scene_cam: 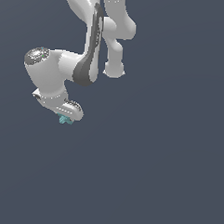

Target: Pick up the object and move it to a goal position.

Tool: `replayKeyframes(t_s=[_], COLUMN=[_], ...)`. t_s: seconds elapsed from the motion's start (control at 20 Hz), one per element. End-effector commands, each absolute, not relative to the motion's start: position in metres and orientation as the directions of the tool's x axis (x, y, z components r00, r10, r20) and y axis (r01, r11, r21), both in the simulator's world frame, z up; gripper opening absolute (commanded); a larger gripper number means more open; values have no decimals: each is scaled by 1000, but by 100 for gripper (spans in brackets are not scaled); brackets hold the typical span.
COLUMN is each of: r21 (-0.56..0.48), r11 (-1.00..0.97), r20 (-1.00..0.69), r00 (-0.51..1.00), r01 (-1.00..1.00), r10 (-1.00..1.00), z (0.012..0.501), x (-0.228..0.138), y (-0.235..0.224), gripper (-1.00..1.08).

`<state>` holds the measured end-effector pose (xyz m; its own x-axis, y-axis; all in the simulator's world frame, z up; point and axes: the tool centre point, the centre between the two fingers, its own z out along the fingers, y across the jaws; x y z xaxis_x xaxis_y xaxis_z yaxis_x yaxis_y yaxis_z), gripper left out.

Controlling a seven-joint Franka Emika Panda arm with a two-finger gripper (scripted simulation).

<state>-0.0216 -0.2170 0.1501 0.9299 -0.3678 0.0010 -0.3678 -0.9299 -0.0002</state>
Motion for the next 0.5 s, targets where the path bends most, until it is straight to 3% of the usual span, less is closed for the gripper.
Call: replayKeyframes(t_s=[0.0, 0.45], r21=[0, 0], r11=[-931, -931], r20=[0, 0], r00=[931, 931], r01=[-366, -366], r10=[-366, -366], z=[156, 163], x=[-17, -11], y=[-229, -245], gripper=[-100, -100])
